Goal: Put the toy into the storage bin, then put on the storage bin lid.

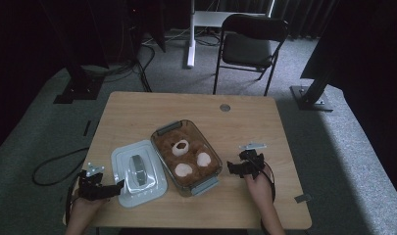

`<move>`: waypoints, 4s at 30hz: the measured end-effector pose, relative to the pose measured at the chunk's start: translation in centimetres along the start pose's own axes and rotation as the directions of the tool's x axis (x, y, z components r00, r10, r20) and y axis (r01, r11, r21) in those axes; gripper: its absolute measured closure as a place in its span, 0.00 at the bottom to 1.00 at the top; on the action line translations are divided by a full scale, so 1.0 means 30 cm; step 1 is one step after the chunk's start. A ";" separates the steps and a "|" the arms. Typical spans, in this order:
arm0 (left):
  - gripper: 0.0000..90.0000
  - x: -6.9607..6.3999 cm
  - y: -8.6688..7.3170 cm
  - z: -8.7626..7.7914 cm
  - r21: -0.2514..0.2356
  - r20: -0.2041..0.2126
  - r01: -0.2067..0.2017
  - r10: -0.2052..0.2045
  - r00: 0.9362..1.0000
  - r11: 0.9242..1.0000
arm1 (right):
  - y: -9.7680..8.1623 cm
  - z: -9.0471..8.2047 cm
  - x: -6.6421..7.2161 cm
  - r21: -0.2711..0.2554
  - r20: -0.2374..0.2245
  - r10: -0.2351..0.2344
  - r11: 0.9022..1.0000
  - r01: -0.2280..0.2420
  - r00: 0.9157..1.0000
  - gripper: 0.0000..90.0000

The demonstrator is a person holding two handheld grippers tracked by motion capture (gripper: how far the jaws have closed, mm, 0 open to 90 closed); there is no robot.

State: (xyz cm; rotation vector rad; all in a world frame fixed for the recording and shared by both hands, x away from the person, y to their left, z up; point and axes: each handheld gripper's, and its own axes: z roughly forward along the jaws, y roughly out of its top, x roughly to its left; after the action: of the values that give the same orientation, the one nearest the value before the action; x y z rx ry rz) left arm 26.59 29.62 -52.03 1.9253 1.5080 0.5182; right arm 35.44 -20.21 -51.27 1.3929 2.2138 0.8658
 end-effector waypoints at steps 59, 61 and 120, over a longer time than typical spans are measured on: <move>0.77 -0.145 0.127 0.139 -0.073 0.066 0.076 -0.072 0.995 0.994 | 0.002 0.011 0.062 -0.026 -0.041 -0.041 0.999 0.040 0.998 0.14; 0.77 -0.139 0.129 0.132 -0.080 0.067 0.077 -0.072 0.995 0.994 | 0.000 0.010 0.066 -0.034 -0.050 -0.041 0.999 0.039 0.998 0.14; 0.79 -0.250 0.371 -0.211 -0.313 0.270 -0.019 0.108 0.957 0.949 | -0.024 0.097 0.444 -0.101 -0.280 -0.225 0.974 0.204 0.933 0.14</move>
State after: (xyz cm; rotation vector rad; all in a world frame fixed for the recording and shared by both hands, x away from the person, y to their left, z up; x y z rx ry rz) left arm 28.41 22.28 -39.26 1.7229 1.1128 0.4521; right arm 30.95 -7.58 -53.85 1.0186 2.4669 1.1153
